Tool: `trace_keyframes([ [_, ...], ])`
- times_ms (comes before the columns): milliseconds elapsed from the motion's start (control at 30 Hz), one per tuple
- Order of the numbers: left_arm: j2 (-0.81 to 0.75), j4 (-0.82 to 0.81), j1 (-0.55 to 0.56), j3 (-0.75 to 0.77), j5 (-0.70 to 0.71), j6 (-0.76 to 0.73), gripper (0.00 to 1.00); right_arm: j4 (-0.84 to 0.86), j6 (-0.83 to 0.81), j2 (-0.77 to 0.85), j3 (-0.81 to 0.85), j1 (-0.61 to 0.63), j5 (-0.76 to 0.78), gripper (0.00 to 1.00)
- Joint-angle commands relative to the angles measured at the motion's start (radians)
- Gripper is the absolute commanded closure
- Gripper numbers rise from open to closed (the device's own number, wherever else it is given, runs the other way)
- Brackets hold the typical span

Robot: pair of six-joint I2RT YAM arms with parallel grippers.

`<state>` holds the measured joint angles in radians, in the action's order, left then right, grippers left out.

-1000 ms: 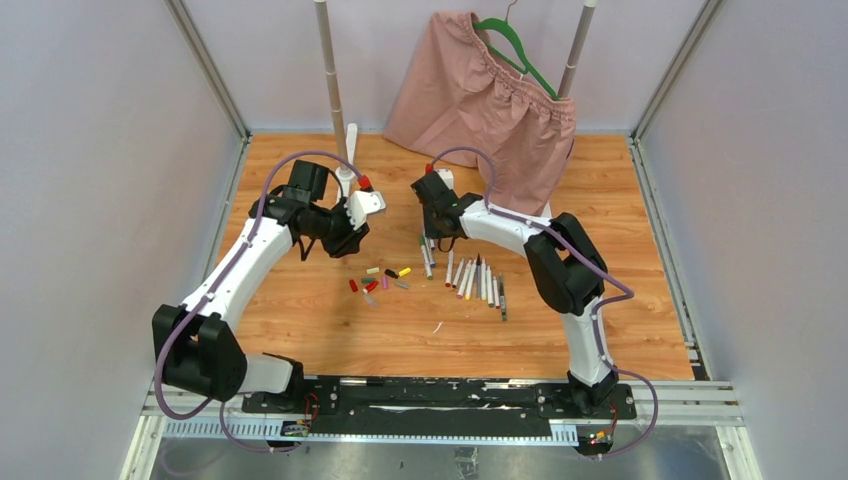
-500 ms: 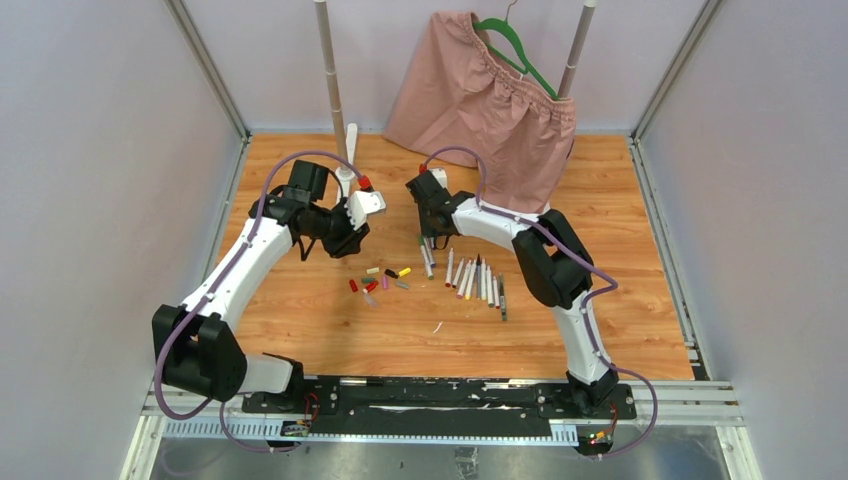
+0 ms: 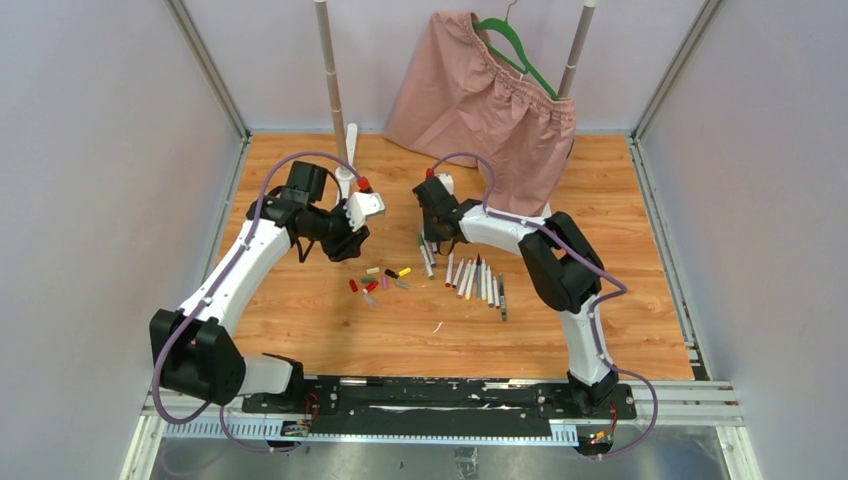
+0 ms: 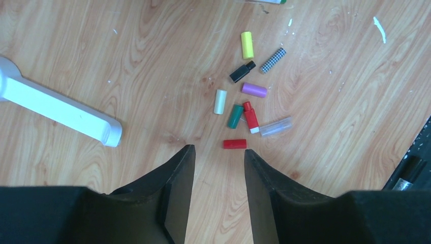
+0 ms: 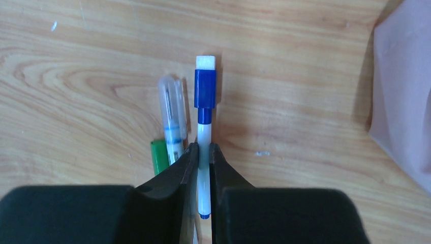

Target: Open the pen caps

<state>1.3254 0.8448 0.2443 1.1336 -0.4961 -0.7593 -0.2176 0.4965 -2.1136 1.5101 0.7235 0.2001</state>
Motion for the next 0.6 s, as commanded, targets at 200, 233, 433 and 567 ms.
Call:
trace_keyframes([
  [200, -0.037, 0.041, -0.007, 0.051, -0.053, 0.004, 0.55, -0.064, 0.066, 0.056, -0.078, 0.027, 0.0, 1.0],
  [233, -0.039, 0.044, -0.007, 0.051, -0.056, 0.002, 0.55, -0.075, 0.056, 0.069, -0.068, 0.022, 0.003, 1.0],
  [433, -0.06, 0.062, -0.007, 0.032, -0.075, -0.069, 0.53, -0.081, 0.001, 0.213, -0.099, -0.039, -0.136, 1.0],
  [567, -0.111, 0.063, -0.007, 0.016, -0.094, -0.143, 0.49, -0.073, -0.068, 0.313, -0.15, -0.051, -0.379, 1.0],
])
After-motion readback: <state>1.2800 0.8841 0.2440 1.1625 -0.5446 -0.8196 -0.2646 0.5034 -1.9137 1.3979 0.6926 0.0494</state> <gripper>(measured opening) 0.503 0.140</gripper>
